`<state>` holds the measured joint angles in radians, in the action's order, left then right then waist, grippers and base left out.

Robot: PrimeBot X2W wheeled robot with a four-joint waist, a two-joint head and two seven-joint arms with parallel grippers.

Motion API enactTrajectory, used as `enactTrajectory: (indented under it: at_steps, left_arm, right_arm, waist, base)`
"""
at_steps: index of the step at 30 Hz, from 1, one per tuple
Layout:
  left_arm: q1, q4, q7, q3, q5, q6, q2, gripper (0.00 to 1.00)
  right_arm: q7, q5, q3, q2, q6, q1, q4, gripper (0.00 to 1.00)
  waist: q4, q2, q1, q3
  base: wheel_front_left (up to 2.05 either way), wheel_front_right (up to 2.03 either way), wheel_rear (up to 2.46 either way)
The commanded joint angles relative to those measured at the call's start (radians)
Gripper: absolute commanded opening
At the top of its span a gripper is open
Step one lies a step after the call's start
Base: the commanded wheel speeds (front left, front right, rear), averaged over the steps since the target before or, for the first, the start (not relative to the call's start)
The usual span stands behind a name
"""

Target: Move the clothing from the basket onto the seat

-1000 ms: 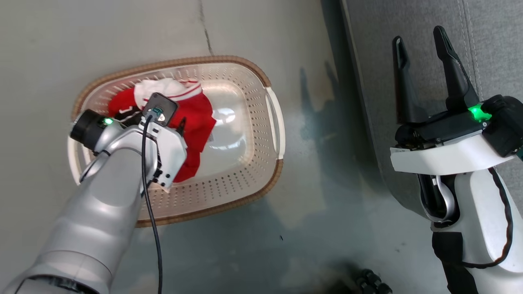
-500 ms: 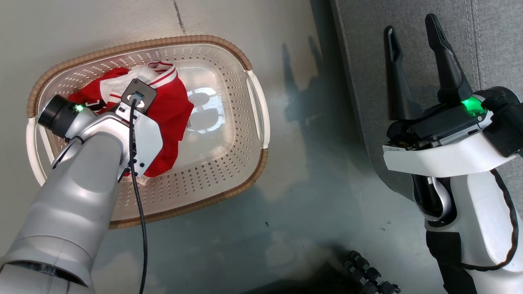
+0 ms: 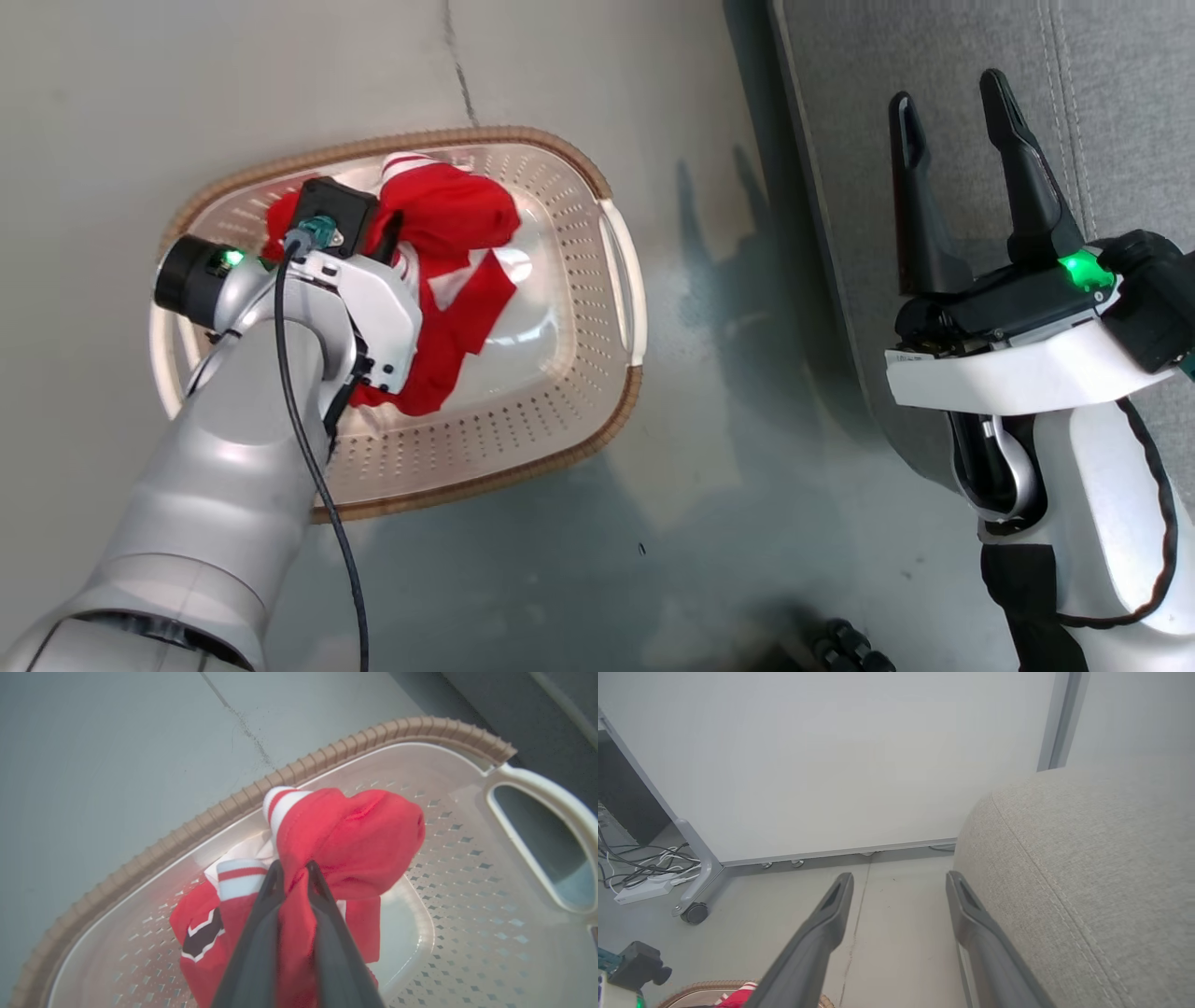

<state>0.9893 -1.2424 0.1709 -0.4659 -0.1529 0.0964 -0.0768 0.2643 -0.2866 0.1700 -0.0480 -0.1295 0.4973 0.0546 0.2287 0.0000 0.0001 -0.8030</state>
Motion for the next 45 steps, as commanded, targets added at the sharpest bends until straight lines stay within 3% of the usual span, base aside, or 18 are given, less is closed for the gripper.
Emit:
enactTrajectory:
  at_steps: [1,12,22,28,45]
  left_arm:
    - [-0.004,0.010,0.014,0.010,-0.017,0.005,0.002,0.00]
    - [-0.125,0.186,0.092,0.030,-0.139,0.031,0.023,0.00]
    - [-0.339,0.581,0.093,0.096,-0.208,0.034,0.016,0.00]
    - [-0.447,0.759,0.094,0.135,-0.222,0.035,0.006,0.00]
    - [-0.603,1.063,0.093,0.167,-0.217,0.009,-0.015,0.00]
  right_arm:
    - [0.002,0.009,-0.006,-0.005,-0.002,-0.012,0.006,1.00]
    - [0.002,0.049,-0.049,-0.005,-0.002,-0.075,0.051,1.00]
    - [-0.026,0.078,-0.089,-0.005,-0.002,-0.148,0.072,1.00]
    - [-0.042,0.084,-0.096,-0.005,-0.002,-0.190,0.084,1.00]
    - [-0.089,0.075,-0.075,-0.005,-0.002,-0.311,0.109,1.00]
  waist:
    - [-0.026,0.0000,-0.0001,0.036]
    - [-0.088,0.0000,-0.0001,0.184]
    - [-0.128,0.0000,-0.0001,0.330]
    - [-0.146,0.0000,-0.0001,0.421]
    - [-0.174,0.0000,-0.0001,0.609]
  base:
    - [0.00,0.00,0.00]
    - [0.00,0.00,0.00]
    - [0.00,0.00,0.00]
    - [0.00,0.00,0.00]
    - [0.00,0.00,0.00]
